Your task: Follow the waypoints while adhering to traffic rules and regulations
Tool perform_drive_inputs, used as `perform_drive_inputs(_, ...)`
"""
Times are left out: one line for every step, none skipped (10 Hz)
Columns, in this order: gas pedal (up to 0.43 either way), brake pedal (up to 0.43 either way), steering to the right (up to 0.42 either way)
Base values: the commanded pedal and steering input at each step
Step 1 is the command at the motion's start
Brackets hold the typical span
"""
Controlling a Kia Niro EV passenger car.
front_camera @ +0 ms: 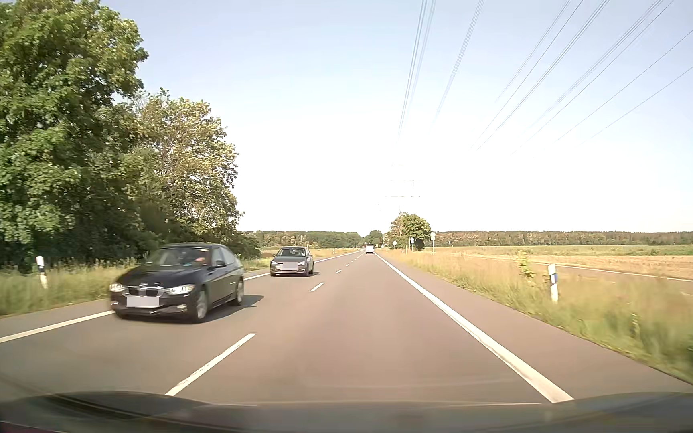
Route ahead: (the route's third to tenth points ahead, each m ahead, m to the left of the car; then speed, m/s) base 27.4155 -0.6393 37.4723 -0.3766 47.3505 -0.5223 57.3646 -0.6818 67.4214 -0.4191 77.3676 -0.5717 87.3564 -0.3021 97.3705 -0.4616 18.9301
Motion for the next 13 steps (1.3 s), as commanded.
perform_drive_inputs(0.169, 0.024, 0.0)
perform_drive_inputs(0.169, 0.03, 0.0)
perform_drive_inputs(0.169, 0.03, 0.0)
perform_drive_inputs(0.169, 0.03, 0.0)
perform_drive_inputs(0.169, 0.03, 0.0)
perform_drive_inputs(0.169, 0.03, 0.0)
perform_drive_inputs(0.169, 0.03, 0.0)
perform_drive_inputs(0.169, 0.03, 0.0)
perform_drive_inputs(0.169, 0.03, -0.001)
perform_drive_inputs(0.169, 0.03, -0.001)
perform_drive_inputs(0.169, 0.03, -0.001)
perform_drive_inputs(0.169, 0.024, -0.001)
perform_drive_inputs(0.169, 0.03, -0.001)
